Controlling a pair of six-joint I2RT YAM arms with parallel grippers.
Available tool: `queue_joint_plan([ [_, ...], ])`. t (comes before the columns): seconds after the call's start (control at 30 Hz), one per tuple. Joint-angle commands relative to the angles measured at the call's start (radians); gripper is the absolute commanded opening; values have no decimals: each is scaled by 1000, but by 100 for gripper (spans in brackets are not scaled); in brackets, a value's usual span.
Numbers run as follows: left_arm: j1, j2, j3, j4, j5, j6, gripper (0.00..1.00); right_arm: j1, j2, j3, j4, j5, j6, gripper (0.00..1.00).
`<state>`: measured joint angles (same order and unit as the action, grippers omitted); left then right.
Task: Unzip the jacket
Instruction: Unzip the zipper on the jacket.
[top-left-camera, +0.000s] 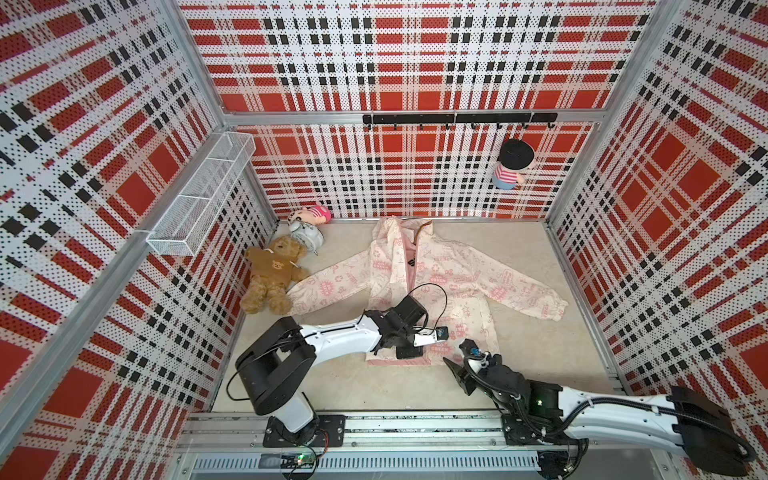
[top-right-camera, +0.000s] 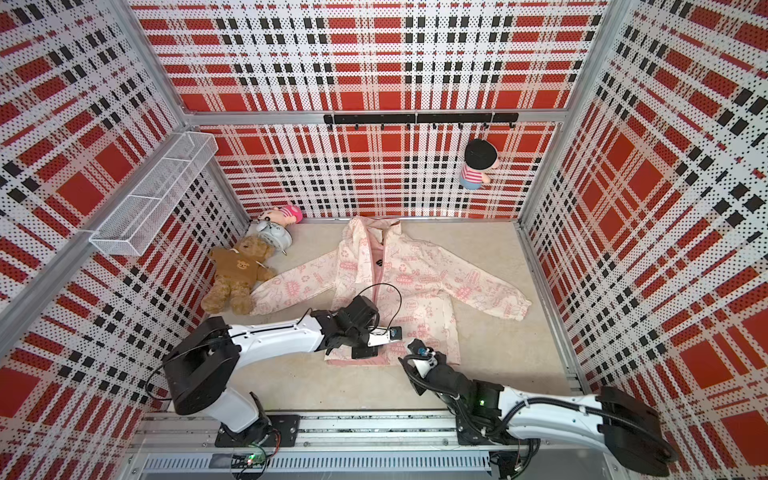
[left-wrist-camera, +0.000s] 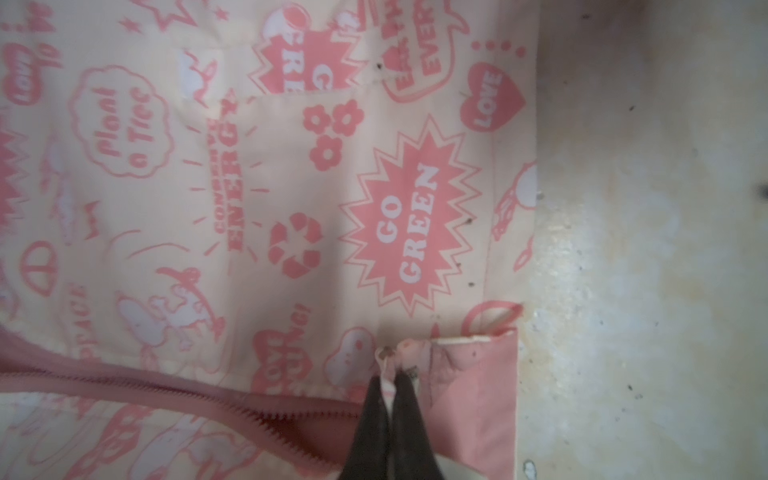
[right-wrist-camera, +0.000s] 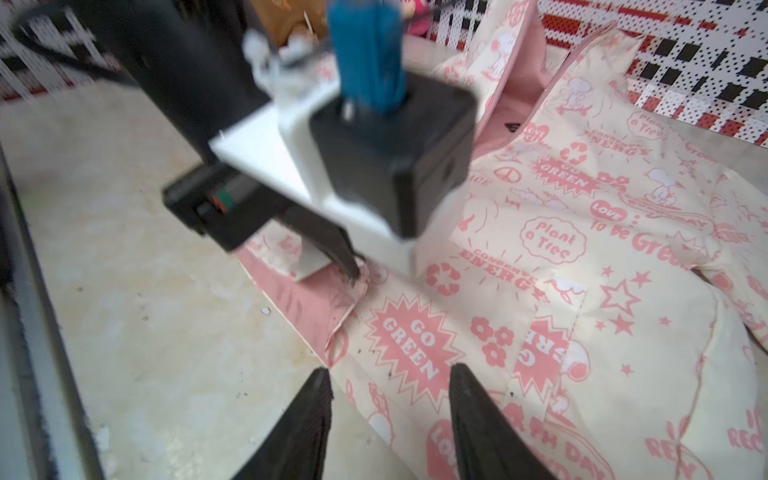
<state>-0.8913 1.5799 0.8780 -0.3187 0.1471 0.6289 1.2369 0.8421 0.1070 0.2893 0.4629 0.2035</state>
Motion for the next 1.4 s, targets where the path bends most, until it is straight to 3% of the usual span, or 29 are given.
queue_joint_plan([
  [0.0, 6, -132, -51, 48, -5, -63, 1, 15, 122, 52, 98, -14, -69, 50],
  [0.33, 19, -408, -261, 200, 8, -174, 0, 15, 352, 142, 370, -33, -231, 50],
  [0.63, 38, -460, -304, 238, 27, -185, 0, 13, 399, 258, 249, -109, -357, 54],
  [0.9, 44, -508, -320, 254, 37, -189, 0, -53, 388, 235, 253, -221, -333, 43],
  [1.37, 40, -514, -329, 262, 52, -200, 0, -164, 435, 324, 159, -362, -418, 40],
])
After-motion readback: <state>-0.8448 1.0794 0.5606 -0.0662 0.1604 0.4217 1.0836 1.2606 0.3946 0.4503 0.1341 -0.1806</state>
